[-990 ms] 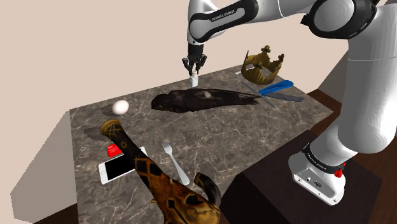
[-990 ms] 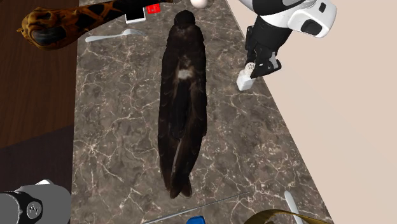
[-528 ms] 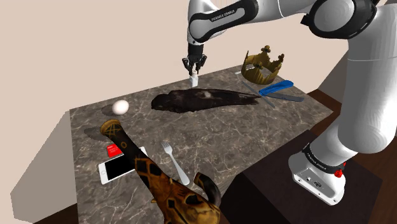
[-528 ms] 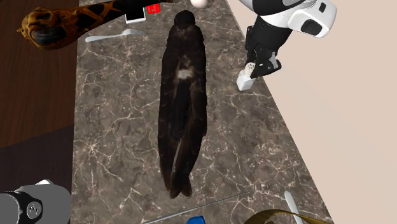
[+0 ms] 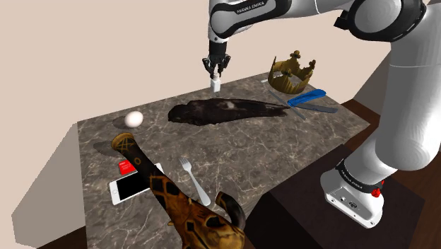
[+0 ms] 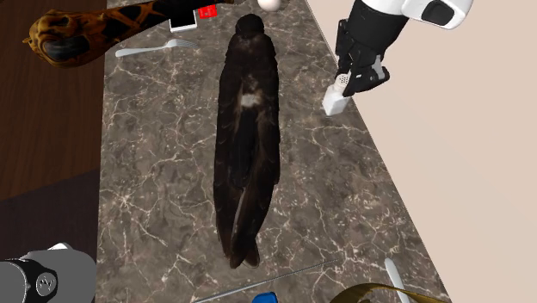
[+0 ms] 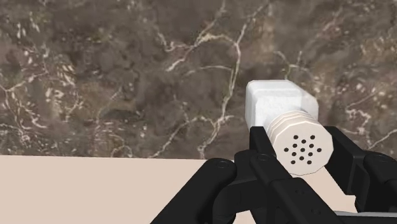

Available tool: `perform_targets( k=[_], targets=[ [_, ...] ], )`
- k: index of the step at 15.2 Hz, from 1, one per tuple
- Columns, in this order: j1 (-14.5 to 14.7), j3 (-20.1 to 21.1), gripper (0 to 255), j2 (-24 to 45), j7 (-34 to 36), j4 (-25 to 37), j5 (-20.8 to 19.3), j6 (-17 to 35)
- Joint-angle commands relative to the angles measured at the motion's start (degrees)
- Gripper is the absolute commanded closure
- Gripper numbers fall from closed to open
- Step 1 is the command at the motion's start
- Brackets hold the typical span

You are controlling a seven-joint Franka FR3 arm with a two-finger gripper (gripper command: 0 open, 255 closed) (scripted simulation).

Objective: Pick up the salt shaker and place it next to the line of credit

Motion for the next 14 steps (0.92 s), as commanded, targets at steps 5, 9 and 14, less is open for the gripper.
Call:
perform_targets(
  k=[5,9,14],
  targets=[
    [-0.1,0.1,255,-1.4,-0.2,2.6,0.3,-4.1],
    [0.0,0.2,255,-2.1,-0.3,4.6,0.4,-6.8],
    [0.0,0.3,255,-2.7,-0.4,7.6,0.6,-10.3]
  ],
)
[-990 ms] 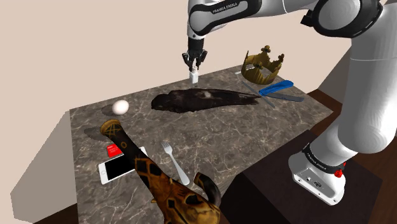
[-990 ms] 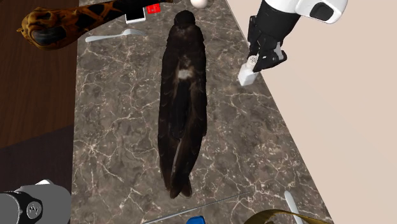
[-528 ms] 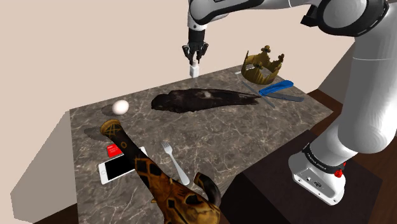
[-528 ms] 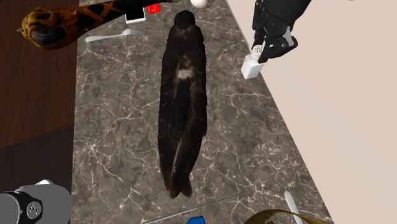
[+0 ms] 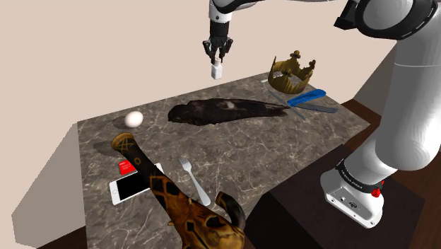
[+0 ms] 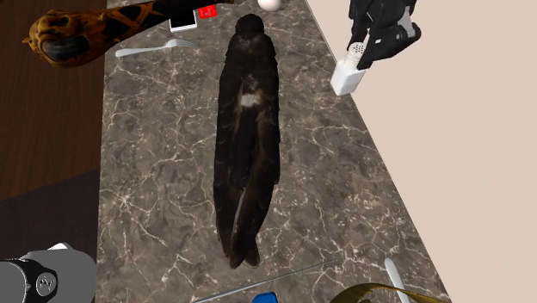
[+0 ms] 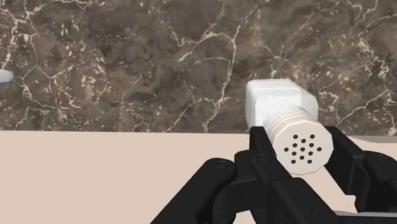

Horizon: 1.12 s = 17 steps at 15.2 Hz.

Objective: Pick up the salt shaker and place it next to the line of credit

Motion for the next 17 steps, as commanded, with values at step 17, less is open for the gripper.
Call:
perform_targets(
  k=[17],
  targets=[
    [5.2,1.9,255,-1.0,6.7,4.7,-0.5,-5.8]
  ],
)
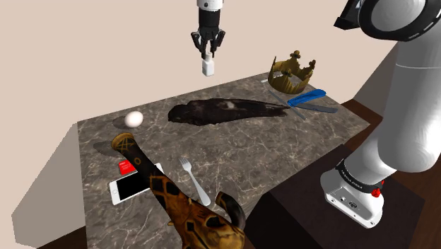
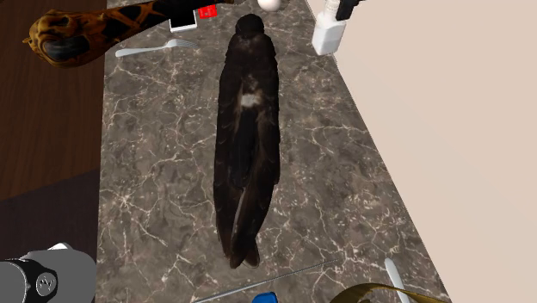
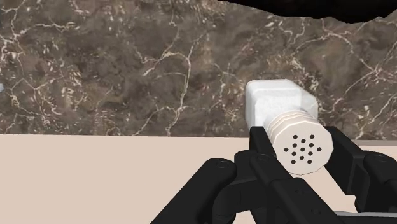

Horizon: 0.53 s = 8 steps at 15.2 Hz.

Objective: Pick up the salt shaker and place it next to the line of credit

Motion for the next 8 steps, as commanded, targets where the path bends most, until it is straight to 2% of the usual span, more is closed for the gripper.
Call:
perform_targets(
  k=[1,8],
  targets=[
    [1.4,0.5,255,0.0,2.0,-1.0,-0.2,1.0],
    [7.6,2.3,255,2.4,10.0,-0.3,-1.5,2.6]
  ],
)
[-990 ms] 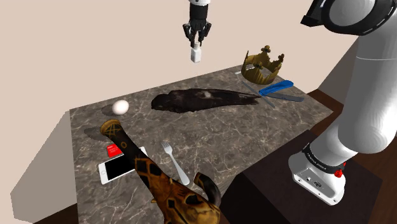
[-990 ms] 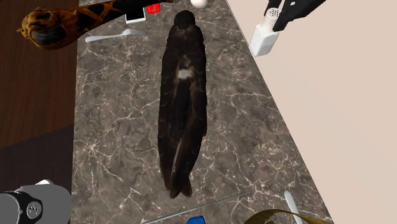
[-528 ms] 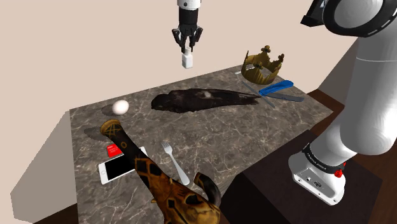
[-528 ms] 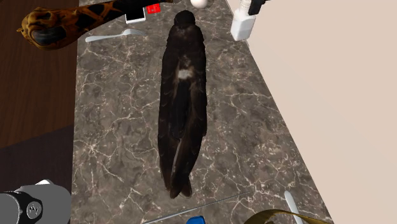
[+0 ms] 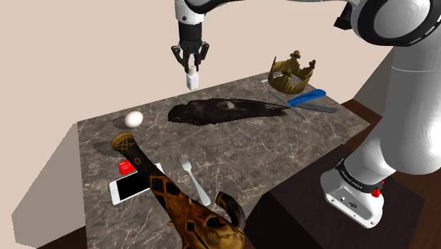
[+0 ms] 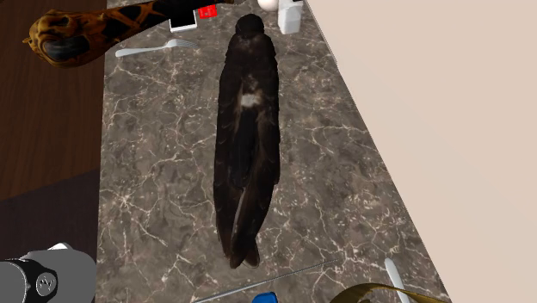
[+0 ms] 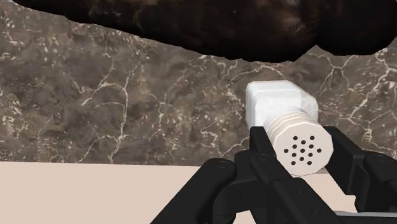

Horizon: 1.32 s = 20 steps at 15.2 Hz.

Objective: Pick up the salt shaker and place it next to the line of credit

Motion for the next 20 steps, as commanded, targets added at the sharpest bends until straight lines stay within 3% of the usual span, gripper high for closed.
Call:
perform_targets(
  k=[1,7,12,17,18,19,20],
  targets=[
    [1.8,0.4,255,1.2,2.2,0.9,-0.5,0.4],
    [7.7,1.5,255,6.0,8.8,5.8,-2.0,0.1],
    [13.2,1.9,255,12.0,13.7,13.4,-3.4,-1.7],
    [19.7,1.8,255,21.2,17.9,27.2,-4.9,-6.1],
    [21.2,1.6,255,24.0,18.5,31.8,-5.2,-7.8],
    [23.9,1.2,255,29.5,18.9,41.4,-5.7,-11.7],
    [23.5,1.2,255,28.5,19.1,38.8,-5.6,-10.1]
  ],
)
